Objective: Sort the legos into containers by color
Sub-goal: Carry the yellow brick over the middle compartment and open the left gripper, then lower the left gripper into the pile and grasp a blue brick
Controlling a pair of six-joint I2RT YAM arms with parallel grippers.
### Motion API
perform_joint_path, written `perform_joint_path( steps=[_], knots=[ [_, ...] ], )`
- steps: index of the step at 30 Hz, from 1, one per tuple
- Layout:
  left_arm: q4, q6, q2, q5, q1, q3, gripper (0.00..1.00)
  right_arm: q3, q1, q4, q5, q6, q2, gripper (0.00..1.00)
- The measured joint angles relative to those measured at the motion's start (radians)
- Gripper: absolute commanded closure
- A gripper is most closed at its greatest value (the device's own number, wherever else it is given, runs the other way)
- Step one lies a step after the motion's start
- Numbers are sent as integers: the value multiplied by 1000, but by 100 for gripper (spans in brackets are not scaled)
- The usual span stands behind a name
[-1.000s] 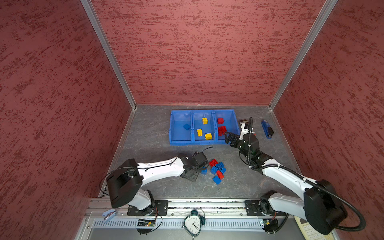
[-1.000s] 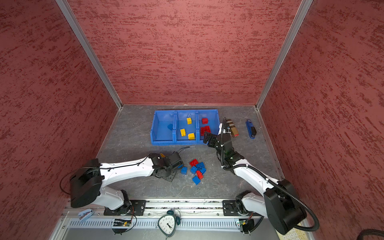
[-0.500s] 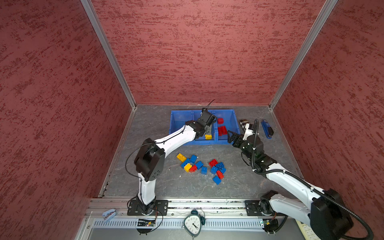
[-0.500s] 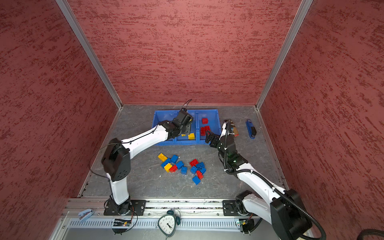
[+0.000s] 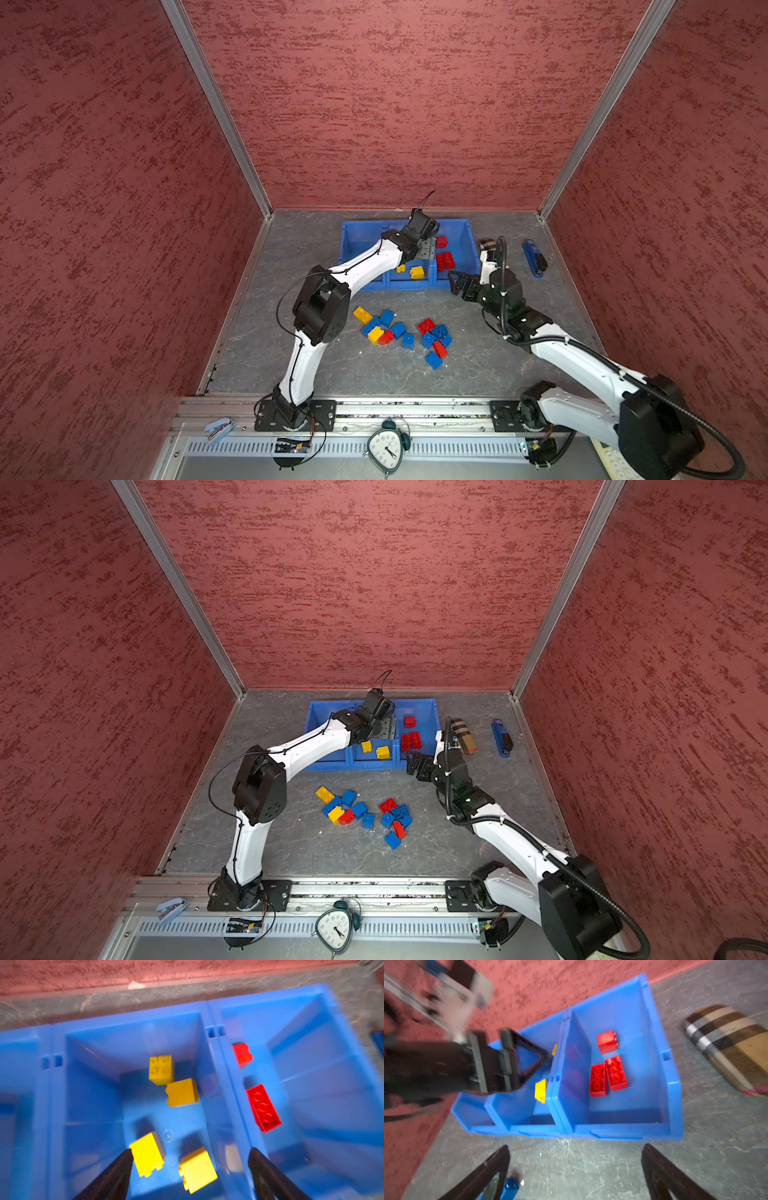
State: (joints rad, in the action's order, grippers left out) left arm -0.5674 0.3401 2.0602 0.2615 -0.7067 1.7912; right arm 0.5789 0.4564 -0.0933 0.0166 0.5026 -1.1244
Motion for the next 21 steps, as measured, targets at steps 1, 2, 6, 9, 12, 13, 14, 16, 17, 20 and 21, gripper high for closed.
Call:
perform_joint_path(
  steps=[1, 2, 6, 9, 12, 13, 14, 16, 17, 20, 21],
  knots=[
    [8, 0, -49, -6, -11, -41, 3, 11, 0, 18, -15, -11, -14, 1],
    [12, -3, -98, -10, -21, -79, 2, 20, 0, 30, -24, -18, -27, 1],
    [43, -7, -351, -18, -90, -280, 6, 30, 0, 53, -11, -20, -61, 1],
    [44, -17, -511, -30, -154, -427, 12, 32, 0, 77, 51, 5, -70, 1],
    [-6, -11, -603, -82, -222, -565, 24, 36, 0, 85, 109, 24, -73, 1],
    [-39, 5, -610, -103, -245, -602, 27, 37, 0, 84, 127, 29, -73, 1],
    [-69, 21, -607, -121, -263, -630, 28, 37, 0, 84, 137, 33, -73, 1],
    [-134, 70, -577, -153, -292, -675, 27, 37, 0, 83, 159, 40, -73, 1],
    [-154, 91, -561, -161, -298, -687, 27, 37, 0, 83, 165, 42, -73, 1],
    [-208, 152, -473, -176, -298, -687, 33, 37, 0, 82, 175, 48, -73, 1],
    [-219, 166, -438, -176, -297, -676, 36, 37, 0, 82, 176, 51, -74, 1]
  ],
)
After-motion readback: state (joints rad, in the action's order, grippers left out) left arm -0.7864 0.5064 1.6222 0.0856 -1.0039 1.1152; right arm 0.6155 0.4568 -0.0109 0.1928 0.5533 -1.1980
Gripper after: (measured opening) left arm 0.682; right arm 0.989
